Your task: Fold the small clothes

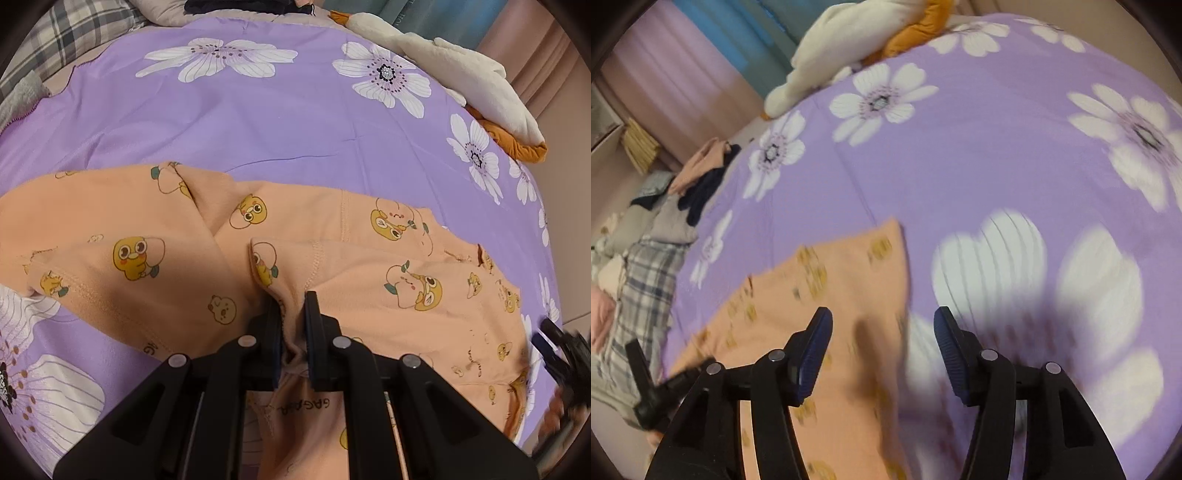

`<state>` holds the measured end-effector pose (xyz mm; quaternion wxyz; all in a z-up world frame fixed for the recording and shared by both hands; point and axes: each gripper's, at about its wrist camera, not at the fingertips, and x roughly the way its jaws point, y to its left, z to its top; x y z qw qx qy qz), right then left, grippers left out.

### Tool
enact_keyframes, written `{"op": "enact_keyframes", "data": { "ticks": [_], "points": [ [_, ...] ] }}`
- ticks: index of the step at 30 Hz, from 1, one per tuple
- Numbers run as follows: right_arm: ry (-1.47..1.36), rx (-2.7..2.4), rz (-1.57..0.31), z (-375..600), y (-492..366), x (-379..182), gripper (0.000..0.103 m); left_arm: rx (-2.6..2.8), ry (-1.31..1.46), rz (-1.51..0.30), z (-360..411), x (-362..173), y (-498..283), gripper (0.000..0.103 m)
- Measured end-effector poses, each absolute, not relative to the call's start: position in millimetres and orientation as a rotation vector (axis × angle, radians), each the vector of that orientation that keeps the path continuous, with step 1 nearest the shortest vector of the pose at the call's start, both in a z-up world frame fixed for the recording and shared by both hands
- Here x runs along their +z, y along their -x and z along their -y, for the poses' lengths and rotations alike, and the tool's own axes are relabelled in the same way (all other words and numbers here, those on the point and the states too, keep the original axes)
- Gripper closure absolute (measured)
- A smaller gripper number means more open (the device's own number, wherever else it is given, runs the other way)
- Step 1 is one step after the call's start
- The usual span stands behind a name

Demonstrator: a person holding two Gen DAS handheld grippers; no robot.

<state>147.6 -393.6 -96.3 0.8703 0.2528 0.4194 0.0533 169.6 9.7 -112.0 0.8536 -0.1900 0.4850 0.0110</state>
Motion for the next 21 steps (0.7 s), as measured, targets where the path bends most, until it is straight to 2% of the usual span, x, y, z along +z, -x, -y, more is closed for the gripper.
{"op": "enact_keyframes", "data": {
  "ticks": [3, 4, 5, 6, 7, 8, 13, 21],
  "points": [
    [-0.509, 0.091, -0.917, 389.9, -181.8, -106.5, 0.047, 0.015, 0.419, -1.021, -12.2, -110.8, -169.0, 0.093],
    [-0.501, 0.083, -0.932, 390.9, -193.1, -111.9, 0.053, 0.014, 0.42, -1.021, -12.7, -110.3, -168.8, 0.093],
    [-0.492, 0.07, -0.963, 390.3, -205.7, -118.9, 0.066, 0.014, 0.419, -1.021, -11.8, -109.7, -168.8, 0.093],
    [-0.487, 0.066, -0.969, 389.1, -213.2, -122.5, 0.072, 0.013, 0.415, -1.021, -11.0, -109.3, -169.1, 0.093],
    [-0.48, 0.069, -0.962, 387.7, -218.2, -123.5, 0.087, 0.012, 0.411, -1.023, -10.8, -109.3, -169.3, 0.093],
    [-0.472, 0.071, -0.959, 388.3, -218.2, -120.8, 0.097, 0.012, 0.411, -1.024, -10.5, -109.4, -169.5, 0.093],
    [-0.451, 0.033, -0.889, 392.0, -214.2, -103.7, 0.098, 0.01, 0.408, -1.028, -10.4, -110.8, -170.6, 0.093],
    [-0.42, 0.0, -0.917, 392.8, -224.0, -121.7, 0.098, 0.018, 0.392, -1.04, -9.3, -113.6, -172.5, 0.09]
  ]
}}
